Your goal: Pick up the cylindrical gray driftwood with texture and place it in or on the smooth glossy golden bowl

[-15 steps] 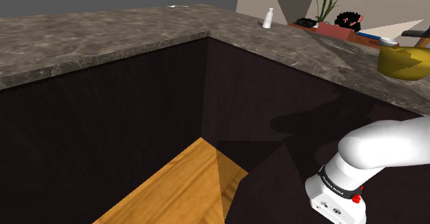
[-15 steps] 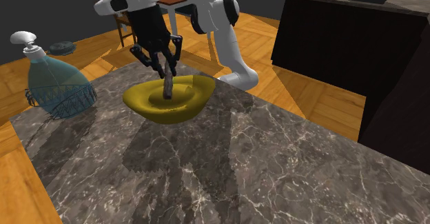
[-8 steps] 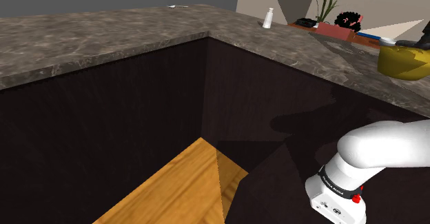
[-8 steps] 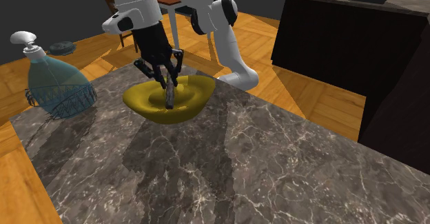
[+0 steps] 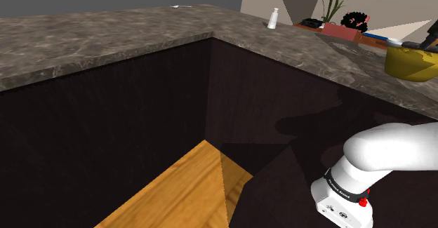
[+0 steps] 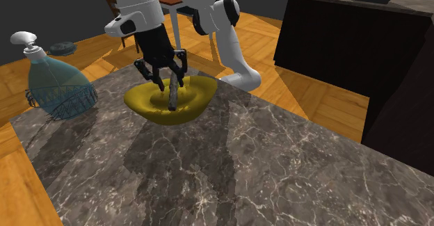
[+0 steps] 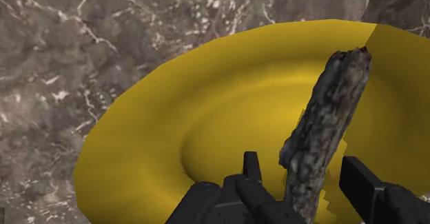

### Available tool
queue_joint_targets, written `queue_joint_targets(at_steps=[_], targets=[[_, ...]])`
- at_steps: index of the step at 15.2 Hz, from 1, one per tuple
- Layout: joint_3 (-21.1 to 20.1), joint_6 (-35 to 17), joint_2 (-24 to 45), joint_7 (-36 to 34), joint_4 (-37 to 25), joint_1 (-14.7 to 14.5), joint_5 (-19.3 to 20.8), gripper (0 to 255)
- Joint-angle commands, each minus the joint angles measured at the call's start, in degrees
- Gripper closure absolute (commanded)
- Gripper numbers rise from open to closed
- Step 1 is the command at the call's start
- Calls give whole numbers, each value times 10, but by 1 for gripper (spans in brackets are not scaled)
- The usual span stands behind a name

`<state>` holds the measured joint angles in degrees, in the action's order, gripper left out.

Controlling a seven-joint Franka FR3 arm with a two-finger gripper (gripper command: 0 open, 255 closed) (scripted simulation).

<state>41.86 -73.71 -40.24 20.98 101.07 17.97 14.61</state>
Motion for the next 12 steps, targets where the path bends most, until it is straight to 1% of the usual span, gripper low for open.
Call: queue_joint_targets(at_steps=[1,5,9,12], targets=[[0,0,0,0,0,0,0,0],[0,0,0,0,0,0,0,0],[22,71,52,21,-123,-27,-16,0],[22,71,52,21,-123,-27,-16,0]])
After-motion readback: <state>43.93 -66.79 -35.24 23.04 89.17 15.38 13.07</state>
